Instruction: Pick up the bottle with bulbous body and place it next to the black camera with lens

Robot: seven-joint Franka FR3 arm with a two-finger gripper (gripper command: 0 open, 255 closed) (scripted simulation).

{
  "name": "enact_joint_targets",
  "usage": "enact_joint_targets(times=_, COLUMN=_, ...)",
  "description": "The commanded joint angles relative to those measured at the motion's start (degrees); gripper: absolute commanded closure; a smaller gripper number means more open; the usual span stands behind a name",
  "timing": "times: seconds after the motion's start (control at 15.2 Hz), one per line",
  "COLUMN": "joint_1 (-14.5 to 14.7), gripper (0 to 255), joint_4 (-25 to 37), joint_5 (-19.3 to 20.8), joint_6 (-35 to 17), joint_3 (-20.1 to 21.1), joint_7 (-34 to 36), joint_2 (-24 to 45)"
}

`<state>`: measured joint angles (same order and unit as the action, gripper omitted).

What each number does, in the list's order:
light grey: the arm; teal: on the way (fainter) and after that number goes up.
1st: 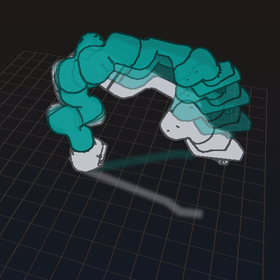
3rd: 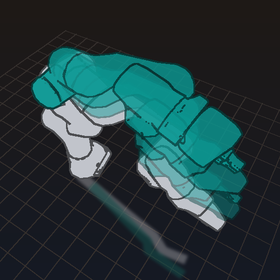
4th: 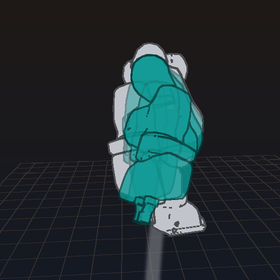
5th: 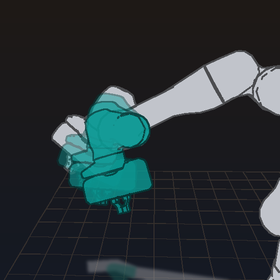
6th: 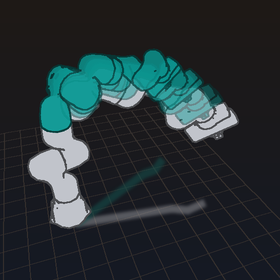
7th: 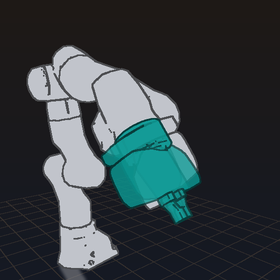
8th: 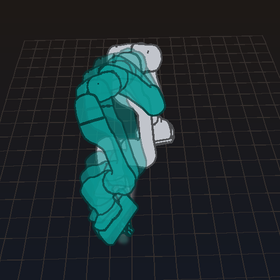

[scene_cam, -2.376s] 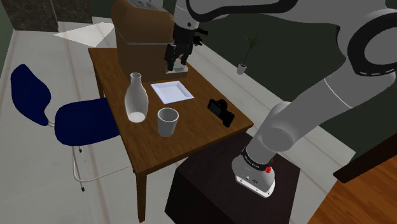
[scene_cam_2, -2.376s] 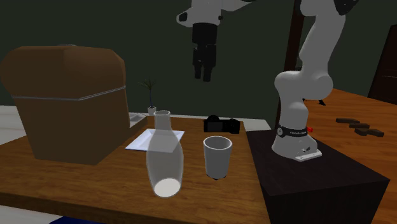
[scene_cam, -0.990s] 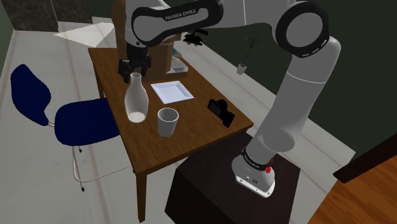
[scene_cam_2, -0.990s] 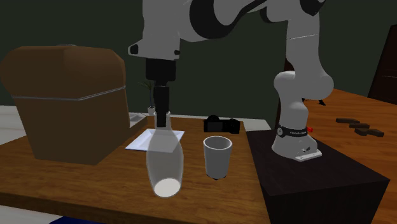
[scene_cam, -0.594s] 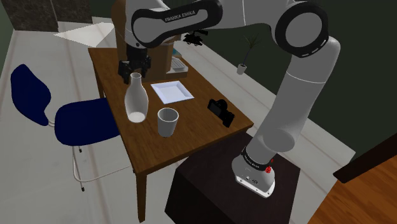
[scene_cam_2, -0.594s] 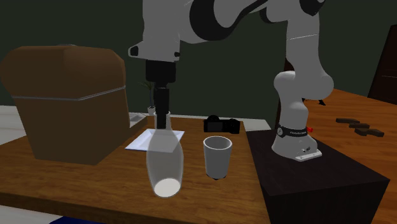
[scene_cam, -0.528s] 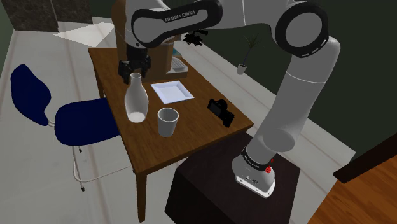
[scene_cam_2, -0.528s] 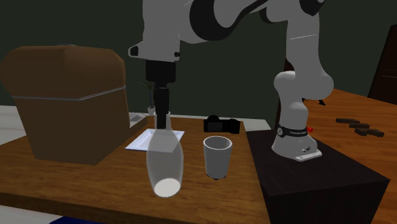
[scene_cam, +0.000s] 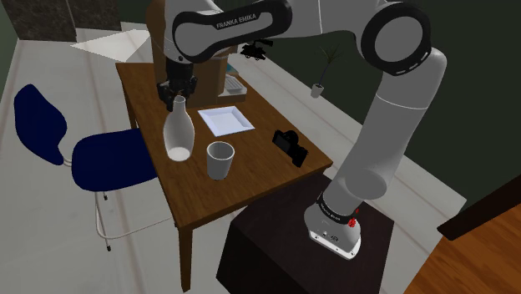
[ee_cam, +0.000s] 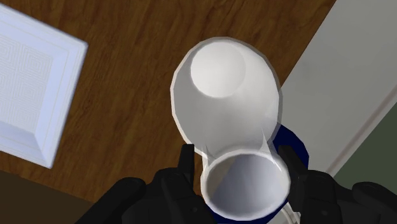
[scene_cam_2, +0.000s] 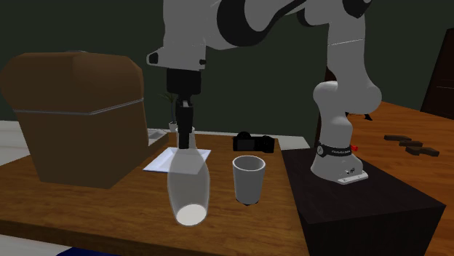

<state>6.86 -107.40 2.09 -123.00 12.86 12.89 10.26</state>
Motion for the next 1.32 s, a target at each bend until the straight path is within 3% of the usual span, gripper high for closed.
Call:
enact_joint_targets(times=0.0, joint_1=0.0, gripper=255, joint_4=0.0, joint_5=0.0, joint_6=0.0, joint_3=0.0, joint_7=0.0, joint_2=0.0)
enact_joint_targets(times=1.25, joint_1=-0.1, gripper=255, joint_4=10.6, joint_5=-0.8, joint_6=13.2, joint_3=0.2, joint_7=-0.5, joint_2=-2.6)
